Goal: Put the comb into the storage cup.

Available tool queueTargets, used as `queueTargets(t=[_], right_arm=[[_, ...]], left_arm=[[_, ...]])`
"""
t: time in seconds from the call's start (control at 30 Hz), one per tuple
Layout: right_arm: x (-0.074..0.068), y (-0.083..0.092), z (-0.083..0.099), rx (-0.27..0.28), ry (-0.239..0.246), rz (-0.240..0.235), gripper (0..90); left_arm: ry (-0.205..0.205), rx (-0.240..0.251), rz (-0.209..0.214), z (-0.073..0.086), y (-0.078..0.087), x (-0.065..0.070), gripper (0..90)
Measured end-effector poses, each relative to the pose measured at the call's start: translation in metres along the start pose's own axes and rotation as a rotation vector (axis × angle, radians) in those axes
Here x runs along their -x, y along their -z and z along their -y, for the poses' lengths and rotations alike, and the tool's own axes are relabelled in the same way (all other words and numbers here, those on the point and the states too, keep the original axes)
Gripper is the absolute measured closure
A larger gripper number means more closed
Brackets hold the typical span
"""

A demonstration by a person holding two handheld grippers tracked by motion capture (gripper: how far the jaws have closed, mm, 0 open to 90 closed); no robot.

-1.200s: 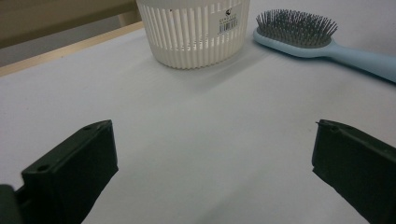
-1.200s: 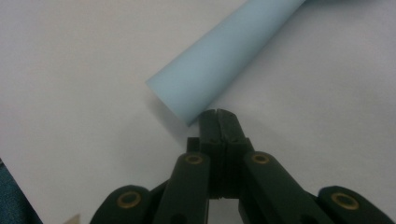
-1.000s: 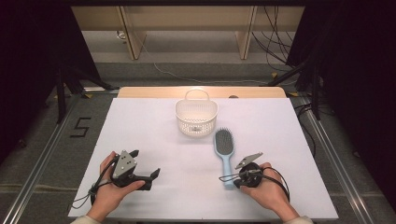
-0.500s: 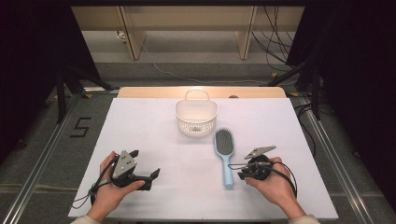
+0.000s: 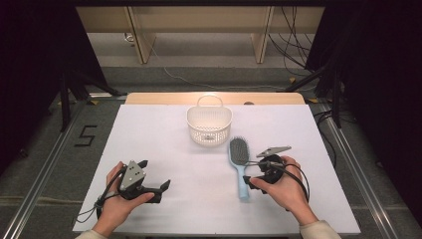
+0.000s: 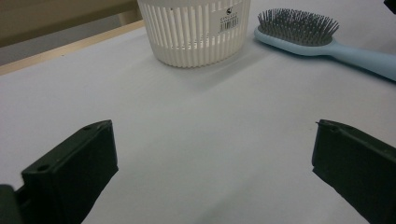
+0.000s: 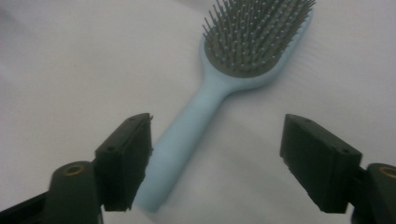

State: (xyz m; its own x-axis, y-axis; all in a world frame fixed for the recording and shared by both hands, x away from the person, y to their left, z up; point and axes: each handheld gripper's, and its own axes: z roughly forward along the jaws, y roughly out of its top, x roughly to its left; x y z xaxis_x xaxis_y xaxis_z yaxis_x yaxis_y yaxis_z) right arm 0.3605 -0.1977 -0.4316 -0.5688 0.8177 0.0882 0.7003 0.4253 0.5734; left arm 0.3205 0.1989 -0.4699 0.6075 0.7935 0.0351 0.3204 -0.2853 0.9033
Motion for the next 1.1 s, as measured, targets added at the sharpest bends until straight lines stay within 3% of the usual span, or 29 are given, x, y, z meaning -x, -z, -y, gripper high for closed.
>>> queueTargets(t=[0.17, 0.33, 0.37, 0.47, 0.5, 0.6, 1.1], right_arm=[[-0.003, -0.011, -0.014, -0.064, -0.001, -0.005, 19.5], [-0.004, -0.025, -0.028, -0.124, -0.042, 0.002, 18.9], [-0.004, -0.03, -0.033, -0.16, -0.061, 0.002, 19.6], [-0.004, -0.036, -0.037, -0.194, -0.072, 0.007, 19.9], [-0.004, -0.042, -0.04, -0.246, -0.091, 0.009, 20.2], [-0.004, -0.049, -0.043, -0.288, -0.107, 0.017, 21.6], [-0.005, -0.074, -0.055, -0.391, -0.173, 0.075, 31.8]], left_arm=[[-0.001, -0.002, 0.0, 0.0, 0.0, 0.0, 0.0], [0.001, -0.001, -0.001, 0.0, 0.0, 0.0, 0.0], [0.001, -0.001, 0.0, 0.0, 0.0, 0.0, 0.0], [0.0, 0.0, 0.0, 0.0, 0.0, 0.0, 0.0], [0.0, -0.001, 0.001, 0.0, 0.0, 0.0, 0.0], [0.001, 0.0, 0.002, 0.0, 0.0, 0.0, 0.0], [0.003, 0.003, 0.008, 0.0, 0.0, 0.0, 0.0]])
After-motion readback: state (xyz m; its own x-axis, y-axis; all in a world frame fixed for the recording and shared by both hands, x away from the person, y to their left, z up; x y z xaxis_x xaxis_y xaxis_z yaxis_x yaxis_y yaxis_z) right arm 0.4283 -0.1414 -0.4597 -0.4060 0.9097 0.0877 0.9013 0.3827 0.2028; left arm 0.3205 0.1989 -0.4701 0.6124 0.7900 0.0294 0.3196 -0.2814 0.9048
